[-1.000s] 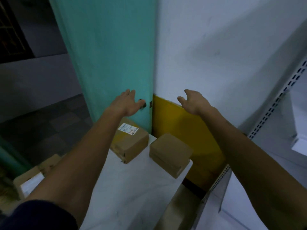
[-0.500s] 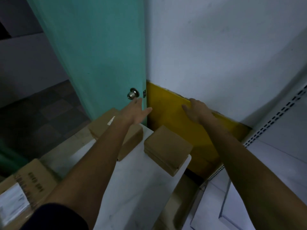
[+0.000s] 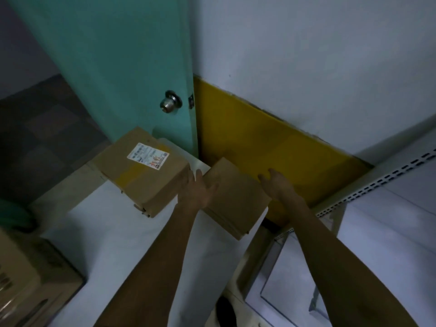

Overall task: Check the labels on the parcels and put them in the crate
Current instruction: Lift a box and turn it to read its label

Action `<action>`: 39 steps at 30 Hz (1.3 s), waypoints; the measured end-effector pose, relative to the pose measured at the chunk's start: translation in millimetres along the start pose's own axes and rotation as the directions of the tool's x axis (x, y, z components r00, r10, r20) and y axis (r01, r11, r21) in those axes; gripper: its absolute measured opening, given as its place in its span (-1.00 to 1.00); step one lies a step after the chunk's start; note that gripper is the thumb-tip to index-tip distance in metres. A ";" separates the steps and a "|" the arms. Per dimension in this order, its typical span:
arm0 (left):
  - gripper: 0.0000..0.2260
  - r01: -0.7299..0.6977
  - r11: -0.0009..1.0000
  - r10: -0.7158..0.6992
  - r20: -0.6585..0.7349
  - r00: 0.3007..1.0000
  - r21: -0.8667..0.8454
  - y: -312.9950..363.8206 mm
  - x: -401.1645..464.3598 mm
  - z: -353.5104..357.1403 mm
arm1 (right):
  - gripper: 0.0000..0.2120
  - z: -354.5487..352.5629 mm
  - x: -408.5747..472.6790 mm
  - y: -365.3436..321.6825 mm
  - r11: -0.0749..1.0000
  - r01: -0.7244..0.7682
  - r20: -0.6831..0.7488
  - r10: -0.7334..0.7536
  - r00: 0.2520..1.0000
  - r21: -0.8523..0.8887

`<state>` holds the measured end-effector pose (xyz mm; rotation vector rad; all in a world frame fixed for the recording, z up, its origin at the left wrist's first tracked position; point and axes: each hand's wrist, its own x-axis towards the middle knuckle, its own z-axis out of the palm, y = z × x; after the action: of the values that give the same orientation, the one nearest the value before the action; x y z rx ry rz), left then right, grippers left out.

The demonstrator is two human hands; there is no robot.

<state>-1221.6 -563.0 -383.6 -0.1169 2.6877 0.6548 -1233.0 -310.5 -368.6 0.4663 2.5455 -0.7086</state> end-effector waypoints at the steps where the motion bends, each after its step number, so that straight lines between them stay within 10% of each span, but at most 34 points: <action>1: -0.19 0.005 1.000 -0.004 0.013 1.000 -0.018 -1.6 2.6 5.8 | -0.35 3.6 2.2 3.5 1.000 -0.002 -0.003 0.002 1.000 0.017; 9: -0.11 0.113 0.989 -0.094 0.174 0.980 -0.101 -14.1 17.9 49.5 | -0.30 35.7 14.6 25.4 0.989 -0.039 0.083 0.027 0.996 0.142; 20: -0.14 0.034 0.975 -0.022 0.057 0.998 -0.219 -5.2 6.6 47.4 | -0.60 40.8 6.0 34.5 0.987 -0.022 0.012 0.020 1.000 0.161; 26: -0.12 -0.015 0.982 0.012 -0.013 1.000 -0.190 -4.8 -10.1 14.9 | -0.42 33.1 -22.9 14.8 0.963 -0.005 -0.069 0.025 0.997 0.271; 39: -0.21 -0.072 0.965 0.002 -0.269 0.963 -0.250 -24.9 -82.5 -96.0 | -0.59 1.6 -129.9 -77.9 0.790 0.377 -0.349 -0.221 0.911 0.484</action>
<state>-1173.0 -629.7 -284.4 -0.2381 2.8495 1.0706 -1156.9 -399.9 -272.9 0.3476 2.6784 -1.6191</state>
